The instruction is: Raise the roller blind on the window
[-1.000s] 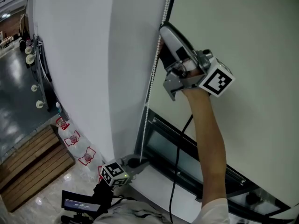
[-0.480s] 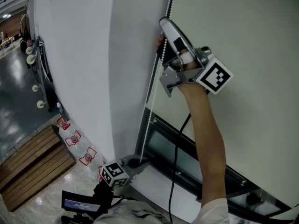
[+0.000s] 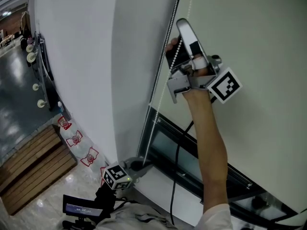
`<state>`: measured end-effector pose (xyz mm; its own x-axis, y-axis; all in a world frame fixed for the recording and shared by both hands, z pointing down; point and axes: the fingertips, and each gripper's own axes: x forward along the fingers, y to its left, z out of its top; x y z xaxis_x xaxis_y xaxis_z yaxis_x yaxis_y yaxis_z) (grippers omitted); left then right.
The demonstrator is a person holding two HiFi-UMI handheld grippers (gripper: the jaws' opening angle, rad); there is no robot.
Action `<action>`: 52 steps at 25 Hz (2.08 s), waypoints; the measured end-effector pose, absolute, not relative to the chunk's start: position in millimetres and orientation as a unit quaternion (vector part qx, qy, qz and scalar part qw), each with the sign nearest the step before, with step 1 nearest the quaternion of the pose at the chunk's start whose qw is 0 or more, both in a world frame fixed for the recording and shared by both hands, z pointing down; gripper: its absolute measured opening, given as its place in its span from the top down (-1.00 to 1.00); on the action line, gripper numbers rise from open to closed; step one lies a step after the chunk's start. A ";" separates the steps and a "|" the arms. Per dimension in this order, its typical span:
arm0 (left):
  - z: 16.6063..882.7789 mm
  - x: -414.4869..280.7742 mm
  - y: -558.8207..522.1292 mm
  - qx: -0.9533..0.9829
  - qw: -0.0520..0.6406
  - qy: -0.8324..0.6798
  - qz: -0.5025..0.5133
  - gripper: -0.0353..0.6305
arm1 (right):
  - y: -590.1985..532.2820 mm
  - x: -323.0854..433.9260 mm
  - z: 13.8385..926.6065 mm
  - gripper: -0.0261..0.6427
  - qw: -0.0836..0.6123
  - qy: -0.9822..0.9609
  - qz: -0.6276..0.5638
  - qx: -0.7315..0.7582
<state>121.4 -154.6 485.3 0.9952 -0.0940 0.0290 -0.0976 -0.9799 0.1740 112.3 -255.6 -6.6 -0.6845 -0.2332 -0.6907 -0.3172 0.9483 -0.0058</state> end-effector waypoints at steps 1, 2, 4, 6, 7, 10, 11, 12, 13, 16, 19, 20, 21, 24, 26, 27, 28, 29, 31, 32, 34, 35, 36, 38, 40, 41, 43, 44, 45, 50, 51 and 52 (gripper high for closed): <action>485.5 121.2 -154.4 0.995 0.088 -0.048 0.010 0.90 | -252.6 111.1 -5.1 0.89 0.370 0.915 0.057 -0.147; 485.5 121.2 -154.1 0.995 0.089 -0.048 0.011 0.90 | -250.1 110.3 -2.8 0.89 0.374 0.914 0.056 -0.144; 486.7 121.4 -153.5 0.995 0.089 -0.046 0.011 0.90 | -247.4 109.2 5.7 0.89 0.380 0.912 0.052 -0.143; 492.6 120.4 -151.7 0.995 0.088 -0.044 0.012 0.90 | -245.7 106.5 23.6 0.89 0.384 0.911 0.045 -0.141; 497.1 119.3 -150.2 0.995 0.088 -0.044 0.013 0.90 | -244.8 104.7 35.9 0.89 0.386 0.911 0.039 -0.140; 498.8 118.2 -147.7 0.995 0.091 -0.042 0.016 0.90 | -246.5 105.5 65.8 0.89 0.393 0.909 0.018 -0.139; 493.9 118.8 -149.0 0.995 0.093 -0.042 0.018 0.90 | -249.0 107.9 69.9 0.89 0.397 0.907 0.013 -0.138; 488.2 119.5 -151.3 0.994 0.096 -0.043 0.019 0.90 | -251.6 110.6 72.1 0.89 0.400 0.906 0.009 -0.138; 483.2 120.1 -154.1 0.994 0.099 -0.043 0.020 0.90 | -253.4 113.0 73.3 0.89 0.403 0.905 0.009 -0.138; 481.5 119.5 -156.4 0.994 0.100 -0.044 0.019 0.90 | -245.3 113.8 84.8 0.89 0.398 0.906 0.023 -0.144; 491.9 116.6 -148.9 0.994 0.096 -0.046 0.018 0.90 | -230.1 102.4 115.8 0.89 0.379 0.912 0.032 -0.156; 492.0 115.6 -147.1 0.994 0.095 -0.045 0.018 0.90 | -228.5 99.5 126.0 0.89 0.375 0.913 0.027 -0.160; 491.2 114.9 -146.0 0.994 0.094 -0.045 0.017 0.90 | -228.1 98.4 135.9 0.89 0.372 0.913 0.021 -0.165; 490.9 114.3 -144.9 0.995 0.092 -0.044 0.018 0.90 | -226.8 100.8 168.7 0.89 0.366 0.913 0.004 -0.182; 492.0 114.5 -145.0 0.994 0.094 -0.044 0.022 0.90 | -225.7 102.9 193.1 0.89 0.359 0.913 -0.006 -0.191; 492.8 115.2 -146.2 0.994 0.095 -0.044 0.023 0.90 | -226.1 103.7 205.8 0.89 0.355 0.914 -0.011 -0.195; 493.8 116.1 -148.0 0.994 0.096 -0.044 0.025 0.90 | -226.8 104.1 219.0 0.89 0.349 0.916 -0.015 -0.199; 494.7 116.9 -149.6 0.994 0.096 -0.045 0.025 0.90 | -227.4 103.9 232.8 0.89 0.341 0.917 -0.021 -0.203; 496.5 116.5 -151.7 0.994 0.095 -0.046 0.026 0.90 | -226.9 102.5 261.3 0.89 0.326 0.921 -0.035 -0.212; 497.5 115.5 -152.4 0.994 0.094 -0.047 0.027 0.90 | -225.5 102.1 274.7 0.89 0.319 0.922 -0.041 -0.217; 498.7 113.7 -152.9 0.994 0.093 -0.048 0.028 0.90 | -220.3 101.9 297.8 0.89 0.307 0.923 -0.052 -0.226; 498.4 113.2 -152.3 0.994 0.094 -0.048 0.029 0.90 | -216.3 101.3 306.9 0.89 0.300 0.924 -0.055 -0.229; 497.4 112.8 -151.0 0.994 0.095 -0.048 0.030 0.90 | -211.8 99.8 314.6 0.89 0.293 0.926 -0.058 -0.232; 495.7 112.0 -148.9 0.994 0.096 -0.047 0.032 0.90 | -204.3 95.8 327.2 0.89 0.284 0.928 -0.067 -0.234; 496.3 113.0 -150.2 0.994 0.095 -0.046 0.033 0.90 | -202.0 95.7 336.0 0.89 0.288 0.926 -0.080 -0.232; 496.5 114.3 -151.4 0.994 0.094 -0.045 0.033 0.90 | -201.4 96.5 337.5 0.89 0.291 0.925 -0.084 -0.230; 493.2 116.1 -151.6 0.994 0.092 -0.043 0.028 0.90 | -197.1 94.8 334.3 0.89 0.286 0.928 -0.082 -0.226; 489.7 116.2 -150.6 0.995 0.091 -0.042 0.023 0.90 | -193.4 91.8 330.8 0.89 0.279 0.931 -0.077 -0.223; 486.0 116.0 -149.2 0.995 0.090 -0.040 0.019 0.90 | -189.8 87.7 327.6 0.89 0.267 0.935 -0.069 -0.222; 485.9 120.7 -143.4 0.996 0.088 -0.023 0.025 0.90 | -187.6 76.4 302.9 0.76 0.228 0.948 -0.026 -0.219; 487.3 122.0 -142.8 0.995 0.089 -0.022 0.025 0.90 | -189.1 77.5 292.3 0.73 0.229 0.950 -0.022 -0.212; 488.5 123.1 -142.5 0.995 0.091 -0.022 0.025 0.90 | -191.2 78.6 280.6 0.69 0.229 0.951 -0.017 -0.206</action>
